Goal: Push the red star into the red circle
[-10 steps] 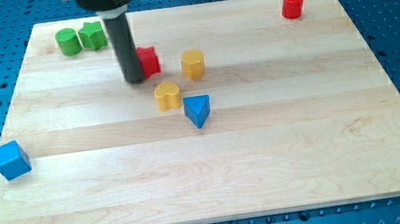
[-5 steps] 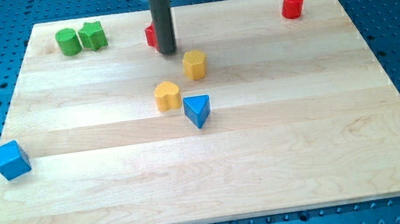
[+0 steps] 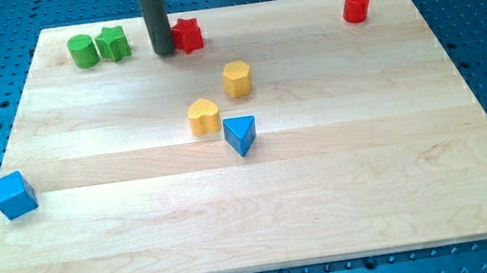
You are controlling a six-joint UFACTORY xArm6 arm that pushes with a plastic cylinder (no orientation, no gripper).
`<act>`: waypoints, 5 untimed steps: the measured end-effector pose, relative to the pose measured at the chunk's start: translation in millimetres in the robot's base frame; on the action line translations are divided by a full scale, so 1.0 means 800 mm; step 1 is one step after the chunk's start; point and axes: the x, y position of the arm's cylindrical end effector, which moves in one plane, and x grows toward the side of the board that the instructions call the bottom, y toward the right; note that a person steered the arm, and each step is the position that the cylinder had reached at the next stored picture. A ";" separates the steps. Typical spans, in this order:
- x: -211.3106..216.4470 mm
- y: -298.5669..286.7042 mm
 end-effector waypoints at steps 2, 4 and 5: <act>-0.013 0.142; 0.001 0.221; 0.000 0.298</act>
